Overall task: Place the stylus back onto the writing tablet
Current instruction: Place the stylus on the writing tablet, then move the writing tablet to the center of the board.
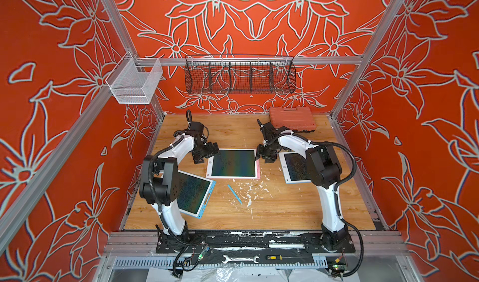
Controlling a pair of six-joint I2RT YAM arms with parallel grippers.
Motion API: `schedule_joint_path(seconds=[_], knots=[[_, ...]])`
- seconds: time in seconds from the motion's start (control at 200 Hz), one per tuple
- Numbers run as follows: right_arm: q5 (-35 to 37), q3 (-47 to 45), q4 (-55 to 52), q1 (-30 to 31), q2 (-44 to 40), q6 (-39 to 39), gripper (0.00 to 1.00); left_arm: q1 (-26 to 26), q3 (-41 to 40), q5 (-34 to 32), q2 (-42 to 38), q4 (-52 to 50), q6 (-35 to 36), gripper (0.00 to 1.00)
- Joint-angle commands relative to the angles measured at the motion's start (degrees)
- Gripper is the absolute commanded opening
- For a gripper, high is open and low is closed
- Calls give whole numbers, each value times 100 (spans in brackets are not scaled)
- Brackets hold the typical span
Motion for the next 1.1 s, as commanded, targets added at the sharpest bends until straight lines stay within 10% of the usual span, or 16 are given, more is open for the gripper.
schedule_joint_path(seconds=[0.0, 1.091], knots=[[-202, 64, 34, 108, 323, 44, 60, -35, 64, -33, -253, -236, -22, 97], [-542, 1668, -58, 738, 1529, 251, 59, -45, -1235, 280, -1674, -238, -152, 97]])
